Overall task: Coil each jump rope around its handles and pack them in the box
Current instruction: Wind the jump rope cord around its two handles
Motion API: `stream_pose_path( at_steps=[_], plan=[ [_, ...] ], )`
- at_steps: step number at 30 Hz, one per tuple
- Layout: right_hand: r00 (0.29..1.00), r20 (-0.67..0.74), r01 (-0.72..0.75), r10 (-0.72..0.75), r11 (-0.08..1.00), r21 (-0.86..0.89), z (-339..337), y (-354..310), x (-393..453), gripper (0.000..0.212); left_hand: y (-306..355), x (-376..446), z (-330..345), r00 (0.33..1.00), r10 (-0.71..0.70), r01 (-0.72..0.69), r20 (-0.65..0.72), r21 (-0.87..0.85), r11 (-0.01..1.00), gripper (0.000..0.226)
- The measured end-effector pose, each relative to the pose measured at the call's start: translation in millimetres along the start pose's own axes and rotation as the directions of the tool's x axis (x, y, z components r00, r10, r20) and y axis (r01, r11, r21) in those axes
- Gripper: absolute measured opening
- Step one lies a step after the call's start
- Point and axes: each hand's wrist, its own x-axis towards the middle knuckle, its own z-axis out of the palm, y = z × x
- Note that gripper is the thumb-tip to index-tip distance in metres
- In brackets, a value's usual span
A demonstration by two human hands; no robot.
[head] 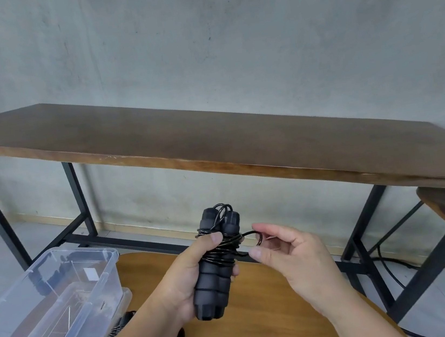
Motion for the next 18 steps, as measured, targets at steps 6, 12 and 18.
stream_pose_path(
  at_steps=[6,12,18],
  plan=[
    [0.989,-0.133,-0.033,0.067,0.97,0.241,6.9,10.1,8.4,0.019,0.7,-4.2,-1.0,0.986,-0.001,0.008,0.165,-0.039,0.999,0.077],
    [0.952,-0.279,-0.014,0.126,0.929,0.37,8.5,4.9,19.2,0.014,2.9,-4.2,7.6,0.97,0.032,-0.019,0.24,-0.053,0.998,0.081],
    [0.922,-0.373,0.057,0.107,0.914,0.402,6.3,-5.3,24.0,0.013,5.0,-5.8,16.1,0.98,0.049,-0.035,0.195,-0.076,0.997,0.064]
  ],
)
